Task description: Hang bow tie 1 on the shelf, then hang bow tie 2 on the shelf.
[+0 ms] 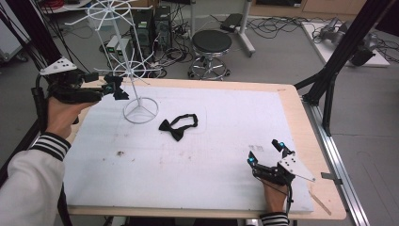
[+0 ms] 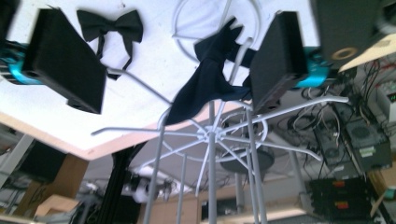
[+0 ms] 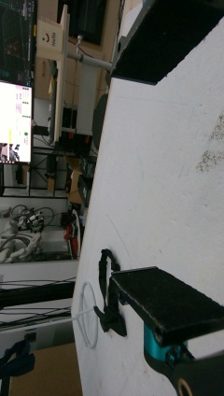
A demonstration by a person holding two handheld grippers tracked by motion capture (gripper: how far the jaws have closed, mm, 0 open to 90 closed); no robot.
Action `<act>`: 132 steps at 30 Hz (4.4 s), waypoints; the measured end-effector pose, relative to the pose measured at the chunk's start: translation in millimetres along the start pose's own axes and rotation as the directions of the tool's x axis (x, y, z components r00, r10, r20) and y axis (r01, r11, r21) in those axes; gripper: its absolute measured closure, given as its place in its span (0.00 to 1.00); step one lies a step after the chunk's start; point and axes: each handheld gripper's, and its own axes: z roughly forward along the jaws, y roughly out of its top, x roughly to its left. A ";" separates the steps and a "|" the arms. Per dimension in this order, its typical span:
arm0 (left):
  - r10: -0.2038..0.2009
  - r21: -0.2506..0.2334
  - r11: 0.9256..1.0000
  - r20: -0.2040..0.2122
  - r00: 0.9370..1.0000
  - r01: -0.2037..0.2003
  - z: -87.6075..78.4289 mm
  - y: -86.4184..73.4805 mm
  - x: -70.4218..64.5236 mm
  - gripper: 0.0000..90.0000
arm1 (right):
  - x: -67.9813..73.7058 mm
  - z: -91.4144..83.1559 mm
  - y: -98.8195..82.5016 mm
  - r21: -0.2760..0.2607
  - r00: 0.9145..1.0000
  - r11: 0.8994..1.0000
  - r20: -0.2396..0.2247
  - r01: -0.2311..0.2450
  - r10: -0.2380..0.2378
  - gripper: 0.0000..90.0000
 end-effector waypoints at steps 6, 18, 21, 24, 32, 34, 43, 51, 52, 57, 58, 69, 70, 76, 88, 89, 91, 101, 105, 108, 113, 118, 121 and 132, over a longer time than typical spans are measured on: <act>0.060 -0.110 0.992 0.061 0.996 -0.053 -16.4 -5.7 -6.4 0.08 | -1.2 -0.4 -0.2 -0.005 1.000 1.000 0.003 -0.012 0.012 0.04; 0.126 -0.200 0.975 0.142 0.982 -0.096 -21.7 -45.4 -28.2 0.08 | -1.2 -0.2 -0.1 -0.002 1.000 1.000 0.001 -0.013 0.013 0.04; 0.121 -0.207 0.974 0.152 0.981 -0.088 -21.4 -52.9 -30.1 0.08 | -1.3 -0.3 -0.1 -0.001 1.000 1.000 0.002 -0.014 0.014 0.04; 0.116 -0.213 0.974 0.157 0.981 -0.081 -22.1 -60.2 -33.0 0.08 | -1.5 -0.1 -0.1 -0.006 1.000 1.000 0.003 -0.010 0.010 0.04; 0.130 -0.240 0.967 0.177 0.976 -0.086 -21.1 -75.1 -48.9 0.08 | -1.4 -0.3 -0.3 -0.006 1.000 1.000 0.004 -0.017 0.017 0.04; 0.143 -0.238 0.966 0.176 0.974 -0.098 -19.1 -80.5 -54.5 0.08 | -1.4 -0.3 -0.3 -0.006 1.000 1.000 0.005 -0.015 0.015 0.04; 0.132 -0.226 0.970 0.183 0.974 -0.089 -10.3 -106.9 -70.8 0.08 | -1.4 -0.5 -0.3 -0.007 1.000 1.000 0.003 -0.019 0.019 0.04; 0.121 -0.214 0.974 0.197 0.973 -0.078 -5.9 -117.9 -74.6 0.08 | -1.3 -0.4 -0.3 -0.006 1.000 1.000 0.005 -0.017 0.017 0.04; 0.117 -0.210 0.975 0.199 0.973 -0.074 -5.5 -119.1 -74.7 0.08 | -1.4 -0.4 -0.3 -0.007 1.000 1.000 0.005 -0.015 0.015 0.04; 0.117 -0.207 0.975 0.193 0.974 -0.076 -5.2 -122.8 -73.5 0.08 | -1.5 -0.4 -0.4 -0.007 1.000 1.000 0.004 -0.017 0.017 0.04; 0.115 -0.206 0.976 0.193 0.975 -0.074 -5.1 -123.5 -73.0 0.08 | -1.5 -0.5 -0.3 -0.006 1.000 1.000 0.005 -0.016 0.016 0.04; 0.119 -0.187 0.979 0.194 0.974 -0.082 -4.2 -122.4 -72.6 0.08 | -1.0 -1.2 -0.5 -0.011 1.000 1.000 0.003 -0.016 0.016 0.04; 0.122 -0.189 0.978 0.195 0.973 -0.085 -4.5 -121.8 -72.8 0.08 | -1.0 -1.2 -0.5 -0.012 1.000 1.000 0.003 -0.016 0.016 0.04; 0.132 -0.193 0.977 0.205 0.970 -0.092 -3.5 -120.1 -71.6 0.08 | -1.1 -1.1 -0.4 -0.008 1.000 1.000 0.002 -0.016 0.016 0.04; 0.183 -0.121 0.980 0.255 0.949 -0.157 9.0 -110.0 -74.8 0.08 | -1.4 -0.7 -0.4 -0.008 1.000 1.000 0.003 -0.015 0.015 0.04; 0.183 -0.121 0.980 0.255 0.949 -0.157 9.0 -110.0 -74.8 0.08 | -1.5 -0.5 -0.4 -0.009 1.000 1.000 0.003 -0.015 0.015 0.04; 0.198 -0.101 0.979 0.261 0.945 -0.177 14.7 -104.3 -75.8 0.08 | -1.5 -0.5 -0.3 -0.008 1.000 1.000 0.003 -0.014 0.014 0.04; 0.238 -0.029 0.971 0.277 0.931 -0.239 31.6 -96.8 -79.2 0.08 | -1.5 -0.5 -0.3 -0.008 1.000 1.000 0.002 -0.014 0.014 0.04; 0.254 -0.017 0.966 0.282 0.925 -0.260 37.2 -91.6 -82.1 0.08 | -1.5 -0.5 -0.3 -0.006 1.000 1.000 0.001 -0.018 0.018 0.04; 0.266 -0.002 0.961 0.284 0.921 -0.277 42.2 -87.2 -85.6 0.08 | -1.6 -0.4 -0.2 -0.004 1.000 1.000 0.001 -0.020 0.020 0.04; 0.269 0.003 0.959 0.299 0.916 -0.282 48.8 -84.8 -90.6 0.08 | -1.6 -0.1 0.0 -0.002 1.000 1.000 0.000 -0.016 0.016 0.04; 0.285 0.026 0.951 0.315 0.905 -0.308 58.9 -80.6 -94.6 0.08 | -1.5 -0.1 -0.1 -0.002 1.000 1.000 0.000 -0.015 0.015 0.04; 0.286 0.044 0.948 0.315 0.905 -0.315 64.8 -77.8 -95.6 0.08 | -1.5 -0.2 -0.1 -0.003 1.000 1.000 -0.001 -0.014 0.014 0.04; 0.324 0.145 0.908 0.354 0.877 -0.394 88.5 -66.9 -102.8 0.08 | -1.6 -0.3 -0.2 -0.006 1.000 1.000 -0.002 -0.012 0.012 0.04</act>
